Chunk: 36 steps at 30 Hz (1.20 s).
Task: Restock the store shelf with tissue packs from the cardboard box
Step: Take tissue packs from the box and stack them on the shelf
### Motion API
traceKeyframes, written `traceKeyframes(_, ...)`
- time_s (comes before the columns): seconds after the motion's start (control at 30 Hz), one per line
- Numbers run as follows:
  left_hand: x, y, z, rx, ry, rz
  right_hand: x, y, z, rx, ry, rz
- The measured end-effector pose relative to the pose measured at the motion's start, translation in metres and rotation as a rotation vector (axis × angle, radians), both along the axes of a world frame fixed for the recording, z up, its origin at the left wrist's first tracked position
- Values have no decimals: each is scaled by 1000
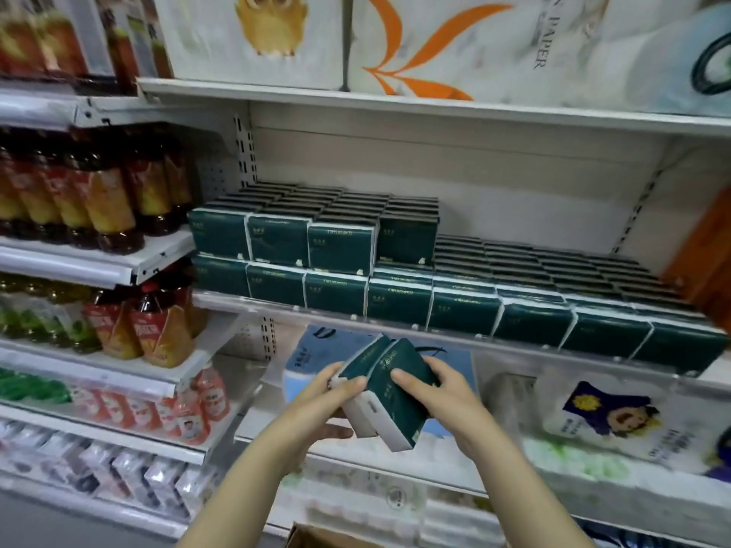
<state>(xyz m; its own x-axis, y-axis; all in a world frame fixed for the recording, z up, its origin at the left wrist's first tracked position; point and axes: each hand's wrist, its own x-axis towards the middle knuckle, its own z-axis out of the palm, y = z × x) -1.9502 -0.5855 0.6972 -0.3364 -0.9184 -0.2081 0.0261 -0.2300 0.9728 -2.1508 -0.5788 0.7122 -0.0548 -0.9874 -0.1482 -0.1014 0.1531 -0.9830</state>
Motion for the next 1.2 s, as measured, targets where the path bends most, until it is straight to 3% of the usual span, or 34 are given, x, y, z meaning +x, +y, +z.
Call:
traceKeyframes(0.53, 24, -49, 55, -207, 16, 63, 24, -26, 46, -213, 32, -177)
traceKeyframes(0.73, 12, -82, 103, -500, -129, 144, 0, -45, 65, -343, -77, -105)
traceKeyframes(0.87, 4, -115, 129, -598, -206, 217, -24, -71, 68, -357, -96, -113)
traceKeyframes(1.2, -4, -176, 162, -670, -104, 481, -66, -149, 64, -314, 179, -247)
